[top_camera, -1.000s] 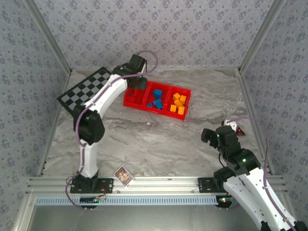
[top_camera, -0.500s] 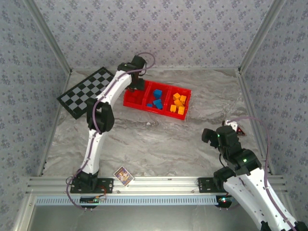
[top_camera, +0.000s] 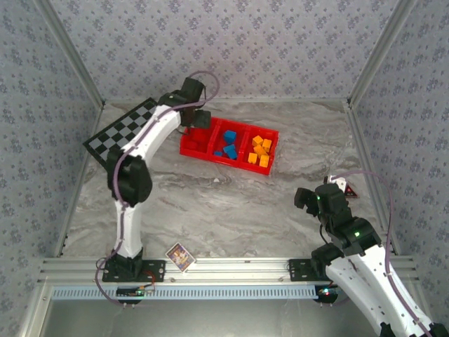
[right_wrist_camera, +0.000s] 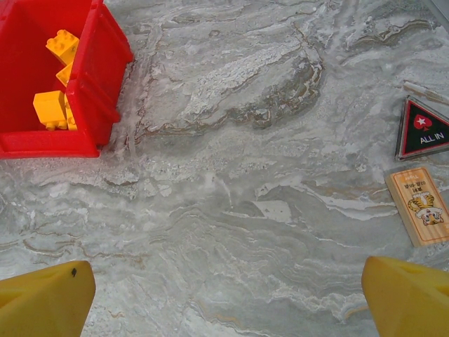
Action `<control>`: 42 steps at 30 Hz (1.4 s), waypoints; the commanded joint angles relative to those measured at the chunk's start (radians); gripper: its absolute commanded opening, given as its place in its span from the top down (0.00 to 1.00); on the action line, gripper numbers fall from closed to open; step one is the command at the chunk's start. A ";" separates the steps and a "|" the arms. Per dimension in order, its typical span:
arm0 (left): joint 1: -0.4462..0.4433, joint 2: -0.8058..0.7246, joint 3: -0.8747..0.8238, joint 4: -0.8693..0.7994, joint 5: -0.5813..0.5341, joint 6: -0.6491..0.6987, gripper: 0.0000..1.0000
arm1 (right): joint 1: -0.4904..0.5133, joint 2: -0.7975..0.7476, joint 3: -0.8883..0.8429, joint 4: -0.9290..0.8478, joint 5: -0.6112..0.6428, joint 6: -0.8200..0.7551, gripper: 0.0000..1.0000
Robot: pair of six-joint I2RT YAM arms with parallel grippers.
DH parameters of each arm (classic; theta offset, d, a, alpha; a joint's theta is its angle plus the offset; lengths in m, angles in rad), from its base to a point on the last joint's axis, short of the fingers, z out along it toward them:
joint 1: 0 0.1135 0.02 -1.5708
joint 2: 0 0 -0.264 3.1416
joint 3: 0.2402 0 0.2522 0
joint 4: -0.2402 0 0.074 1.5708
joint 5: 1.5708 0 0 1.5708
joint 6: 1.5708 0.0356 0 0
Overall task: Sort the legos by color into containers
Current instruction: Place the lego in the container, then reset both arms
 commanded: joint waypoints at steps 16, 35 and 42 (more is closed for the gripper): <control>-0.017 -1.068 -1.321 1.040 0.003 0.270 0.00 | -0.059 0.059 -0.200 0.747 0.051 -0.499 0.00; 0.041 -1.379 -1.625 0.962 -0.219 0.292 0.00 | -0.442 1.057 -0.316 1.839 -0.368 -0.605 0.00; 0.146 -1.319 -1.764 1.214 -0.288 0.275 0.00 | -0.468 1.049 -0.260 1.716 -0.317 -0.572 0.00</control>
